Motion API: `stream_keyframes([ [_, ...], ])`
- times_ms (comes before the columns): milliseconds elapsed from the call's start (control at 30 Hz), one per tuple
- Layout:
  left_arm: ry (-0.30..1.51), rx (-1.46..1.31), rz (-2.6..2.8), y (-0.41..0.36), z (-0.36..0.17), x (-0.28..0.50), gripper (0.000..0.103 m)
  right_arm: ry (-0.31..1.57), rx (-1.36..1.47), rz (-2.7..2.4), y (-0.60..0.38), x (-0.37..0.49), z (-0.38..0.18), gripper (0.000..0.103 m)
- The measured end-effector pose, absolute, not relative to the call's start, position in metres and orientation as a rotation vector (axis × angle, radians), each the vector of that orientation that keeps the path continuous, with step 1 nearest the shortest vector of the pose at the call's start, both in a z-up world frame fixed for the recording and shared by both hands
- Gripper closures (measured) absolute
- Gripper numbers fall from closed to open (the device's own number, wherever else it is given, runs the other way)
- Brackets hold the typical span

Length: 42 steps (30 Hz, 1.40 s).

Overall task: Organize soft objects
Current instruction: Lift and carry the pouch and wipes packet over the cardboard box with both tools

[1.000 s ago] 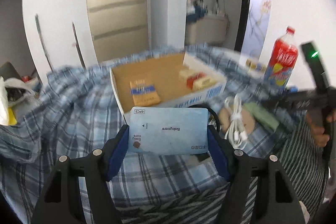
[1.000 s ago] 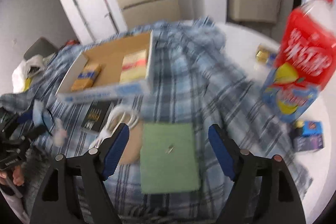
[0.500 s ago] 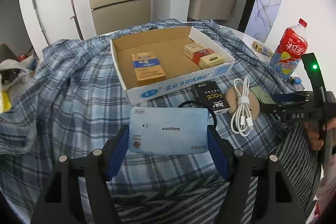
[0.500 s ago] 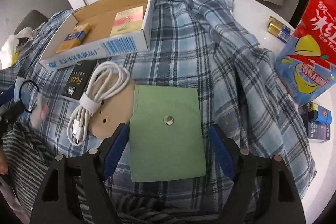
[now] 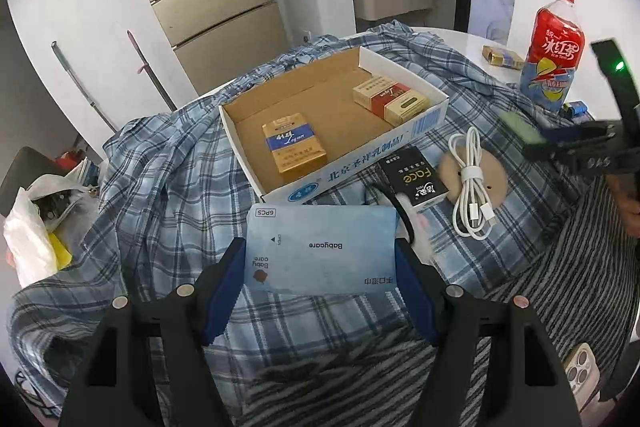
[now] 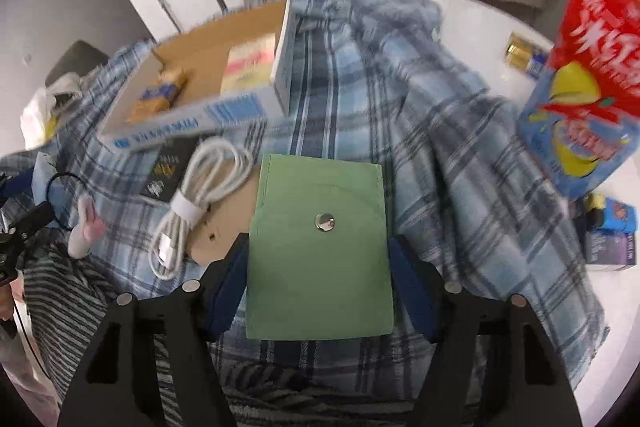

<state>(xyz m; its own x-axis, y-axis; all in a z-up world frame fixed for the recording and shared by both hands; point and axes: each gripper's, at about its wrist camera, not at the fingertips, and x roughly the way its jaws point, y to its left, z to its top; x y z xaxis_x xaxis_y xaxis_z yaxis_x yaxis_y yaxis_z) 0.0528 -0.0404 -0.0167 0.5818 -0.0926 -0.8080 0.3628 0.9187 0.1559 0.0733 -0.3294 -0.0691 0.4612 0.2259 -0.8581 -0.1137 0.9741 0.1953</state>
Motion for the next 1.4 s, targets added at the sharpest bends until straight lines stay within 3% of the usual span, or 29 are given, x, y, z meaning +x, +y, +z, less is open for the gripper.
stream_keyframes([
  [167,0.906,0.337,-0.282,-0.044,-0.01,0.051,0.029,0.981,0.098,0.227,-0.323,0.069,-0.043,0.035],
  [367,1.092,0.321,-0.364,-0.054,-0.026,0.067,0.029,0.919,0.017,0.247,-0.3,0.069,-0.028,0.035],
  [533,0.967,0.427,-0.245,-0.056,-0.017,0.062,0.029,0.895,-0.011,0.27,-0.288,0.066,-0.026,0.035],
  [767,0.764,0.37,-0.236,-0.06,0.011,0.05,0.029,0.865,-0.021,0.277,-0.283,0.064,-0.021,0.035],
  [1400,0.448,0.057,-0.06,-0.061,0.1,0.09,0.029,0.544,-0.061,0.225,-0.238,0.099,0.09,0.035],
])
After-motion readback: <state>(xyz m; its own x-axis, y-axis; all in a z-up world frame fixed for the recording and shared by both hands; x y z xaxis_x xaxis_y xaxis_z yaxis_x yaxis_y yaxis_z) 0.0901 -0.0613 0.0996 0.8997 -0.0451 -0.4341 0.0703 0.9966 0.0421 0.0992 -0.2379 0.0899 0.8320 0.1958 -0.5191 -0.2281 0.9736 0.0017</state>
